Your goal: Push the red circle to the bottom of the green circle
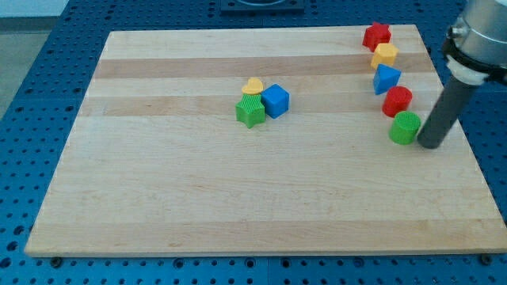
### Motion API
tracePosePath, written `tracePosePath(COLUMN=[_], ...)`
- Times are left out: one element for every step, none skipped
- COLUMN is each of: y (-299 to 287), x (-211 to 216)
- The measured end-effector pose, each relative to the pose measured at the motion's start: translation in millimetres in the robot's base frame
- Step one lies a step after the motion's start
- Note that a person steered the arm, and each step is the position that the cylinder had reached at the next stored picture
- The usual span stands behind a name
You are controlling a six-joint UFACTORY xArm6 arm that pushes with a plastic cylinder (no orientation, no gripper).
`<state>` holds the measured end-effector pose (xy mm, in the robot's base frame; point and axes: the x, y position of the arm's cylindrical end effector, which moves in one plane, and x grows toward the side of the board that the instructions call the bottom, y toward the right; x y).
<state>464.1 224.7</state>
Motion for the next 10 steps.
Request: tracePosePath(y=[-62.5,-100.8,-64.8,-32.8,20.1,52.1,26.7,-37.0,-97.6,-119.4], x=[-12.8,-28.6,-40.7,12.4,7.6,-58.3,-68.5,-68.5,-68.6,-69.2])
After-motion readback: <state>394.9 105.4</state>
